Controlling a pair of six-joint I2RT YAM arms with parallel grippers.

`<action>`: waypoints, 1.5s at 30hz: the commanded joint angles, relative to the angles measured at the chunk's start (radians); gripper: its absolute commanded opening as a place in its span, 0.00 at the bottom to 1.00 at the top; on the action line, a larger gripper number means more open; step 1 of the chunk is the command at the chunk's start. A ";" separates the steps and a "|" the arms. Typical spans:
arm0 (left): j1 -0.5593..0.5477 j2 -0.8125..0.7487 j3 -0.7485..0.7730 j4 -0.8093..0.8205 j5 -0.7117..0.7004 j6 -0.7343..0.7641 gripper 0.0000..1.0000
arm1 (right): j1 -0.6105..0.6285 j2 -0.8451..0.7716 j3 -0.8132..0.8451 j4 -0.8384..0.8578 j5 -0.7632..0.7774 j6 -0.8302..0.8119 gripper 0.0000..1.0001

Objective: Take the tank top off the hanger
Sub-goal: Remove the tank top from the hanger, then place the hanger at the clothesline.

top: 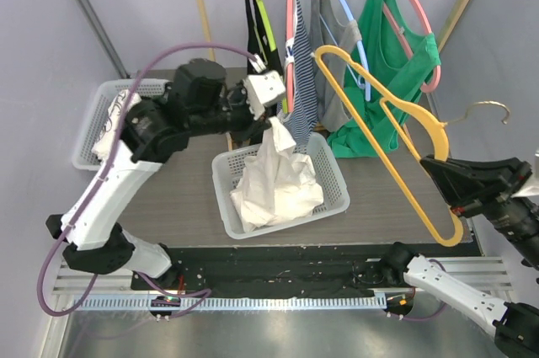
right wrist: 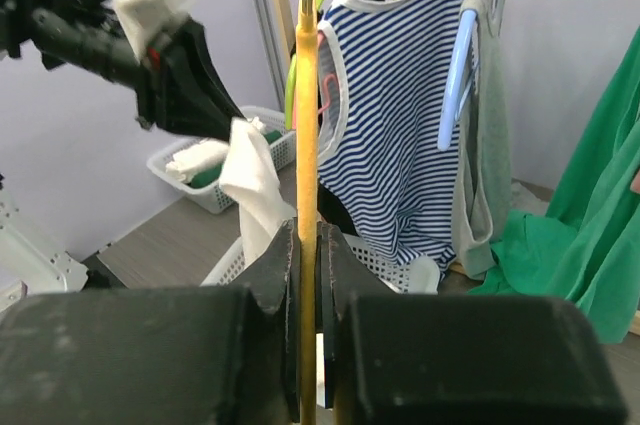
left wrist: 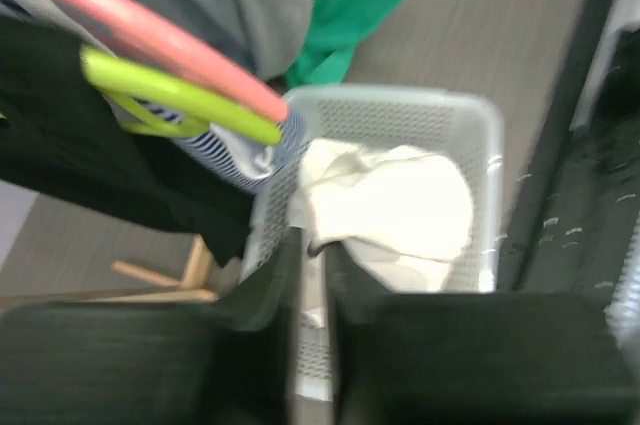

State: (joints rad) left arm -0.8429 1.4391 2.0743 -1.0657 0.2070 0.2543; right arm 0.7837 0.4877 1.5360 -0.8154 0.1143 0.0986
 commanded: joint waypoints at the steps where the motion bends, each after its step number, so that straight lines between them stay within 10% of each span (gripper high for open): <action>1: 0.001 -0.072 -0.328 0.122 -0.165 0.092 0.34 | 0.005 0.064 -0.008 0.125 0.015 -0.017 0.01; 2: -0.001 -0.098 -0.452 0.145 -0.159 0.105 0.49 | 0.005 0.069 -0.005 0.130 0.009 -0.026 0.01; 3: -0.002 -0.114 -0.486 0.151 -0.149 0.112 0.86 | 0.006 0.081 -0.002 0.130 0.001 -0.030 0.01; 5: -0.005 -0.106 -0.499 0.138 -0.156 0.100 1.00 | 0.005 0.103 -0.002 0.130 -0.011 -0.034 0.01; 19: -0.002 -0.226 -0.059 -0.155 0.074 0.172 1.00 | 0.006 0.276 0.022 0.036 -0.237 -0.053 0.01; 39: 0.024 -0.263 -0.105 -0.407 0.293 0.355 1.00 | 0.005 0.555 0.079 0.009 -0.818 -0.296 0.01; 45: 0.024 -0.232 -0.115 -0.493 0.289 0.401 0.76 | 0.006 0.545 0.084 -0.010 -0.805 -0.332 0.01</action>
State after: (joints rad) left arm -0.8234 1.2049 1.9549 -1.3510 0.4572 0.6182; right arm 0.7845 1.0492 1.5738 -0.8600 -0.6659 -0.1883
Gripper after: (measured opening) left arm 0.847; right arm 0.092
